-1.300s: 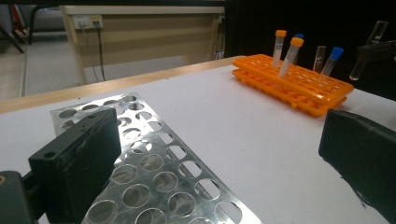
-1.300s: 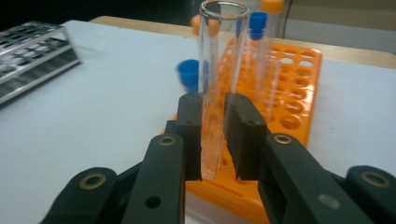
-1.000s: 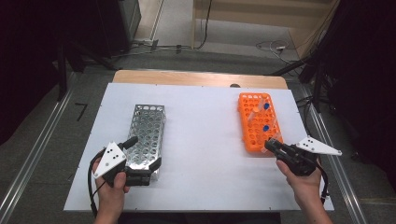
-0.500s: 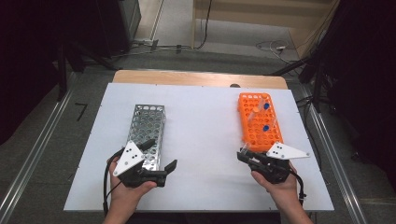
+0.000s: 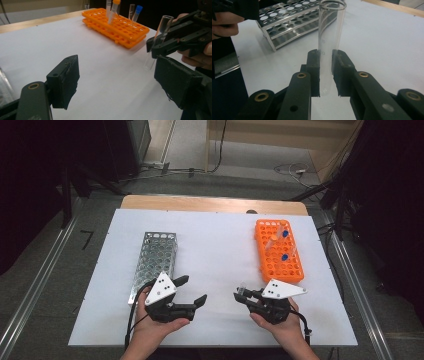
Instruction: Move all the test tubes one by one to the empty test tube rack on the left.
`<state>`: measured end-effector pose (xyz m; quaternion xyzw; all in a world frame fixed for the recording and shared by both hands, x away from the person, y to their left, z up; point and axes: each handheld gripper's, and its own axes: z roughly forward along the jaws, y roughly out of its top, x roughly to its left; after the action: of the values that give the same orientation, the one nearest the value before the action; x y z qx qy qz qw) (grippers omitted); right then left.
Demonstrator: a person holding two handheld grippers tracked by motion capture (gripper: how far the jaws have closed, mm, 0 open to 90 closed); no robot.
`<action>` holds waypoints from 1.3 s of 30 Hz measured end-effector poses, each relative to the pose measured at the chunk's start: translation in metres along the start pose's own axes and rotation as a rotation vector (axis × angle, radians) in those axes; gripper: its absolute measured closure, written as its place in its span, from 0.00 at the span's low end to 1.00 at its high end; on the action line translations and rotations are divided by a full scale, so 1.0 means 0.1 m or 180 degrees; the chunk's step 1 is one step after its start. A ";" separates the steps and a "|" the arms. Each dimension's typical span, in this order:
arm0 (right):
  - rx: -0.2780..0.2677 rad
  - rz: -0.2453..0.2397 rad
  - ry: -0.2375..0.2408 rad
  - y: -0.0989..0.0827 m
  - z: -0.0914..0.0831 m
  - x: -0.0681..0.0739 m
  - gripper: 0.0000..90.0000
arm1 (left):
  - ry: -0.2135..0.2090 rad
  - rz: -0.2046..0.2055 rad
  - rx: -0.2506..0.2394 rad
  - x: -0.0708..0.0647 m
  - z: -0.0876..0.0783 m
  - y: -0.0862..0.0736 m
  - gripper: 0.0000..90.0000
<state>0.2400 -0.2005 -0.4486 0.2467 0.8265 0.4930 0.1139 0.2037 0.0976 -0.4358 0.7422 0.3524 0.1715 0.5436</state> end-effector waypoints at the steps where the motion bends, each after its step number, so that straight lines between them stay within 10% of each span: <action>1: 0.0003 -0.0012 0.0013 0.00 0.02 0.02 0.82 | -0.0034 0.0010 0.0015 -0.01 0.01 0.01 0.24; 25: 0.0192 -0.0318 0.0220 0.04 0.30 0.36 0.82 | -0.0536 0.0139 0.0086 -0.27 0.25 0.05 0.65; 39: 0.0230 -0.0334 0.0252 0.05 0.33 0.40 0.82 | -0.0518 0.0215 0.0152 -0.30 0.26 0.05 0.84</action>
<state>0.2216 -0.1528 -0.4582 0.1873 0.8594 0.4656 0.0978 0.2014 0.0576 -0.4369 0.7779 0.2858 0.1204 0.5465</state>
